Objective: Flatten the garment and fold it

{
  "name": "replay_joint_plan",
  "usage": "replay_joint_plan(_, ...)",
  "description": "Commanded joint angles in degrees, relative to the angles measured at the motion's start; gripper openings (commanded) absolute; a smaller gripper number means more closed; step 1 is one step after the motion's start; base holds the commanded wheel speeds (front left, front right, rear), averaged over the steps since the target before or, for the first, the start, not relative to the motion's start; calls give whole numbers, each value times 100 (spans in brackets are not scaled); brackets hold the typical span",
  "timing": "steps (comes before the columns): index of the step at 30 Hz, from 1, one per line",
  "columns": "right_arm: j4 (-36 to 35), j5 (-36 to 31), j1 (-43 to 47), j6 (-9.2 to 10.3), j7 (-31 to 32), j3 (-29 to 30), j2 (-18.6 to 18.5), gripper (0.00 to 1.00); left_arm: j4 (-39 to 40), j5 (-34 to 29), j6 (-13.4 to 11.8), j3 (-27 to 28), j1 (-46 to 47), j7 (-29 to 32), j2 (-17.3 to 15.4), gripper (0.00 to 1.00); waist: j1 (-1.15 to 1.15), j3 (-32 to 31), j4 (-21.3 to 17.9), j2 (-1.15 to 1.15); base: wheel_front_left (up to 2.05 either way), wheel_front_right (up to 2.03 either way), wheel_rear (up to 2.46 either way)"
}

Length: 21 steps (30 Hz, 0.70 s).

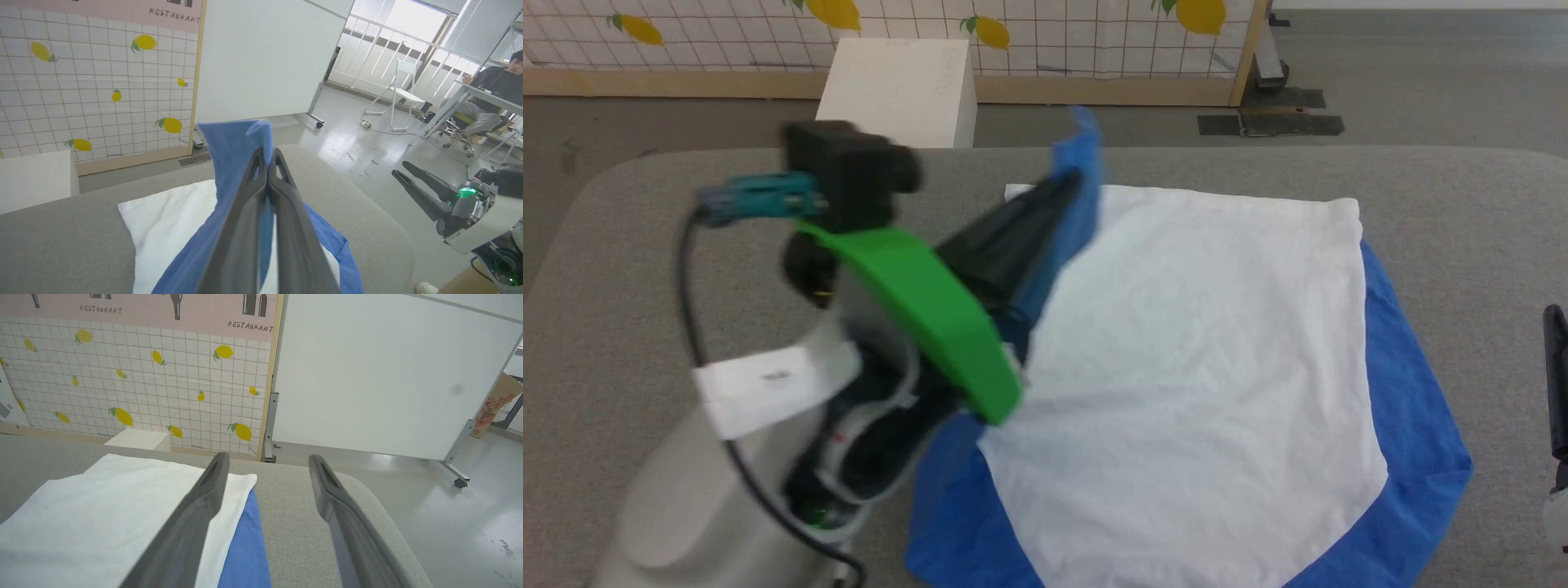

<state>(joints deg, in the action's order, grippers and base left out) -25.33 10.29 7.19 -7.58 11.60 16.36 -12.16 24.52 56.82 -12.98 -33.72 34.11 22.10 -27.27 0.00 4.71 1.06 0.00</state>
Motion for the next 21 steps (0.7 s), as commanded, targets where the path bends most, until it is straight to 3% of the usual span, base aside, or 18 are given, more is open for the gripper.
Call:
replay_joint_plan(1,-34,1,-117,9,-21,27,7,100,-174,-123,27,-263,193,0,329,0,0,83,-111,0,0,0,0)
replay_joint_plan(7,-40,15,-239,9,-79,90,56,100,-1310,-399,319,-1277,486,-205,1518,0,0,337,-449,0,0,0,0)
replay_joint_plan(11,31,35,-292,9,-124,99,91,100,-2232,-464,527,-1736,356,-495,2068,0,0,522,-690,0,0,0,0)
replay_joint_plan(15,130,71,-342,9,-180,29,124,100,-3264,-636,714,-2191,261,-856,2322,0,0,706,-928,0,0,0,0)
replay_joint_plan(21,302,123,-494,9,-263,-167,121,100,-4742,-817,858,-2727,365,-1347,2432,0,0,960,-1230,0,0,0,0)
